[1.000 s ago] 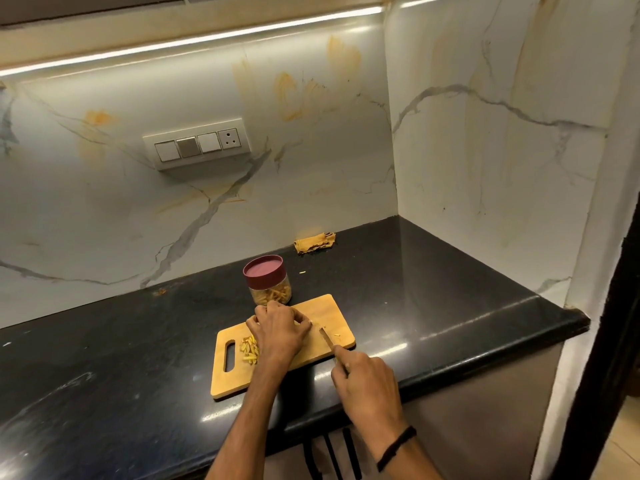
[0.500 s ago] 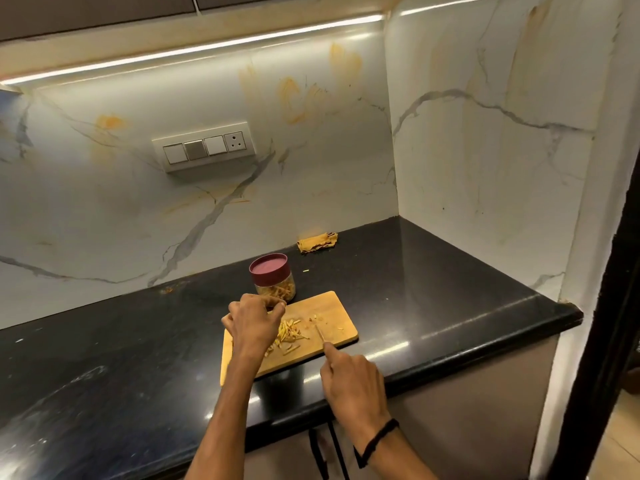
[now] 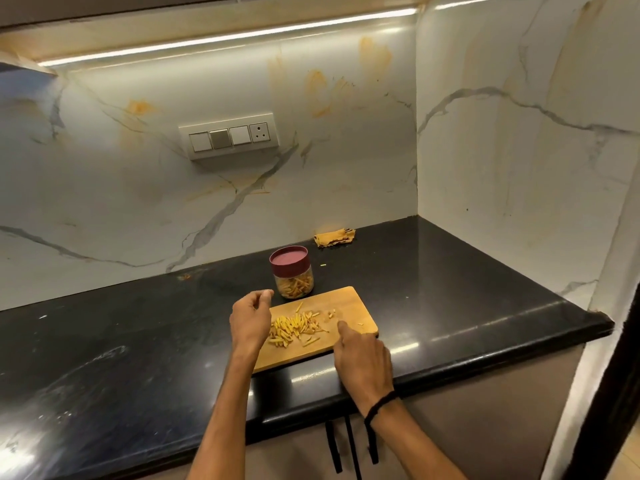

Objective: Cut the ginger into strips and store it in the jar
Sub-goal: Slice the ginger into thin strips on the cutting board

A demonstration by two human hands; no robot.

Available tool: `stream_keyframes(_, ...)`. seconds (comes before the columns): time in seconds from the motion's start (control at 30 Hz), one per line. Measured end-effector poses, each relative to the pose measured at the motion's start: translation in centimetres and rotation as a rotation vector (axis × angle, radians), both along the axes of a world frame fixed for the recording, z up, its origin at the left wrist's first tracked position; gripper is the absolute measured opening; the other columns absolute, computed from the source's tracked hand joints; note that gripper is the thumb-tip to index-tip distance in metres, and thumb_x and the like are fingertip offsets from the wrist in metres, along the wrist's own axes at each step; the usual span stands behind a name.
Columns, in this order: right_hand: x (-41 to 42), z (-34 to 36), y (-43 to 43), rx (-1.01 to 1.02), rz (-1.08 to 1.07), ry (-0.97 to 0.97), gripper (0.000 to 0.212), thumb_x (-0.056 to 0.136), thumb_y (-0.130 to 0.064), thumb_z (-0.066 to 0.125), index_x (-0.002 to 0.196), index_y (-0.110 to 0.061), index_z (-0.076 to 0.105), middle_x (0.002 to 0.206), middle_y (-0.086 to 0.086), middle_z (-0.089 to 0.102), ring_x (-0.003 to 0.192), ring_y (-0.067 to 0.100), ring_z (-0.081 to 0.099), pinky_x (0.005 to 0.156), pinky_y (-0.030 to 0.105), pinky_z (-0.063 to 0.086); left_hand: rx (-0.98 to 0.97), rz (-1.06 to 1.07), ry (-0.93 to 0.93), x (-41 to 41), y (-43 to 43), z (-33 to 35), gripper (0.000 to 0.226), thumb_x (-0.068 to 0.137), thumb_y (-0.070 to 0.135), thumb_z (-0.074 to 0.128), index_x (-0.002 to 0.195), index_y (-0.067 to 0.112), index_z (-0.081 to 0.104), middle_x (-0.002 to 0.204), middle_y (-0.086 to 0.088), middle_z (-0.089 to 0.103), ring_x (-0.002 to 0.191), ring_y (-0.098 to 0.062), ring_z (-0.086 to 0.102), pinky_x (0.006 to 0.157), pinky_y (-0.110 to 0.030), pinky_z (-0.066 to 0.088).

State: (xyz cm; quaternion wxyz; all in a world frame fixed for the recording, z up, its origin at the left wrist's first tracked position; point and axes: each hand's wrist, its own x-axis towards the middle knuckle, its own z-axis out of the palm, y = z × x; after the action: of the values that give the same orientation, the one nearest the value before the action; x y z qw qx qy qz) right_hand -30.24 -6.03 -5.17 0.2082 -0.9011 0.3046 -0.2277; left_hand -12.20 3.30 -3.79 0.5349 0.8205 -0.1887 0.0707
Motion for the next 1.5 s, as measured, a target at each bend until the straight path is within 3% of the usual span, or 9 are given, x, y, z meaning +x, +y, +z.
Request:
stream_keyframes(0.13,-0.2,-0.2,1.0,-0.03,0.081,-0.058,0.041,0.103,-0.034,0.036,0.144,-0.031,0.042,0.088,-0.005,0.063,0.075,0.009,0.059,0.068,0.02,0.047,-0.139,-0.026,0.059,0.1,0.3,-1.0,0.031,0.105,0.028,0.05,0.125,0.011,0.068,0.123,-0.003,0.069,0.111,-0.012,0.061,0.092,-0.028,0.048)
stream_keyframes(0.33,-2.0,-0.9,-0.5,-0.009,-0.223,-0.022,0.039,0.103,-0.03,0.035,0.141,-0.027,0.043,0.084,-0.003,0.061,0.07,0.012,0.049,0.069,0.027,0.05,-0.244,-0.038,0.079,-0.2,0.7,-2.2,0.036,0.105,0.033,0.048,0.126,0.011,0.067,0.125,-0.001,0.068,0.115,-0.011,0.06,0.093,-0.023,0.044)
stream_keyframes(0.43,-2.6,-1.1,0.5,-0.017,-0.258,0.027,0.044,0.103,-0.026,0.033,0.147,-0.026,0.035,0.09,0.0,0.065,0.073,0.014,0.051,0.063,0.026,0.041,-0.235,-0.034,0.057,-0.2,0.7,-2.6,0.034,0.105,0.033,0.049,0.123,0.012,0.069,0.115,0.003,0.07,0.105,-0.008,0.062,0.092,-0.025,0.049)
stream_keyframes(0.6,-1.3,-0.9,3.4,-0.053,-0.071,0.057,0.048,0.103,-0.026,0.035,0.15,-0.029,0.029,0.076,-0.003,0.054,0.068,0.013,0.049,0.063,0.028,0.041,-0.136,-0.04,0.015,-0.6,0.7,-2.8,0.034,0.106,0.034,0.047,0.121,0.013,0.07,0.097,0.011,0.068,0.085,0.002,0.059,0.068,-0.015,0.042)
stream_keyframes(0.83,-2.1,-1.5,1.6,0.013,-0.287,-0.026,0.043,0.103,-0.03,0.035,0.146,-0.03,0.038,0.081,-0.003,0.062,0.073,0.013,0.056,0.065,0.028,0.047,-0.14,-0.02,0.035,-0.3,1.1,-3.3,0.04,0.106,0.041,0.044,0.116,0.015,0.072,0.093,0.001,0.073,0.083,-0.016,0.067,0.076,-0.032,0.055)
stream_keyframes(1.03,-3.2,-2.1,4.9,-0.013,-0.105,0.039,0.05,0.104,-0.034,0.033,0.152,-0.034,0.022,0.069,-0.009,0.048,0.059,0.006,0.042,0.045,0.015,0.02,-0.111,-0.026,0.025,0.0,0.8,-3.7,0.04,0.105,0.044,0.043,0.115,0.018,0.072,0.088,-0.004,0.072,0.077,-0.018,0.066,0.069,-0.031,0.052)
stream_keyframes(1.23,-3.0,-2.3,2.8,0.045,-0.186,-0.036,0.05,0.103,-0.032,0.037,0.152,-0.034,0.025,0.067,-0.008,0.053,0.063,0.006,0.052,0.059,0.019,0.043,-0.136,-0.007,0.036,-0.2,1.1,-3.5,0.039,0.106,0.042,0.043,0.114,0.017,0.072,0.083,0.0,0.072,0.077,-0.021,0.069,0.073,-0.036,0.057)
stream_keyframes(1.43,-1.9,-1.7,2.9,-0.04,-0.035,-0.001,0.045,0.103,-0.033,0.037,0.148,-0.033,0.035,0.069,-0.009,0.051,0.059,0.004,0.046,0.053,0.013,0.031,-0.115,-0.016,0.039,-0.3,0.9,-3.7,0.042,0.105,0.044,0.043,0.119,0.016,0.071,0.088,0.0,0.072,0.08,-0.02,0.069,0.074,-0.036,0.058)
stream_keyframes(1.5,-1.6,-1.7,2.1,-0.058,-0.087,-0.015,0.044,0.103,-0.034,0.038,0.147,-0.032,0.037,0.07,-0.009,0.051,0.061,0.004,0.048,0.055,0.014,0.038,-0.124,-0.009,0.039,-0.4,1.0,-3.5,0.042,0.105,0.043,0.043,0.118,0.016,0.071,0.089,0.001,0.072,0.081,-0.019,0.069,0.074,-0.035,0.057)
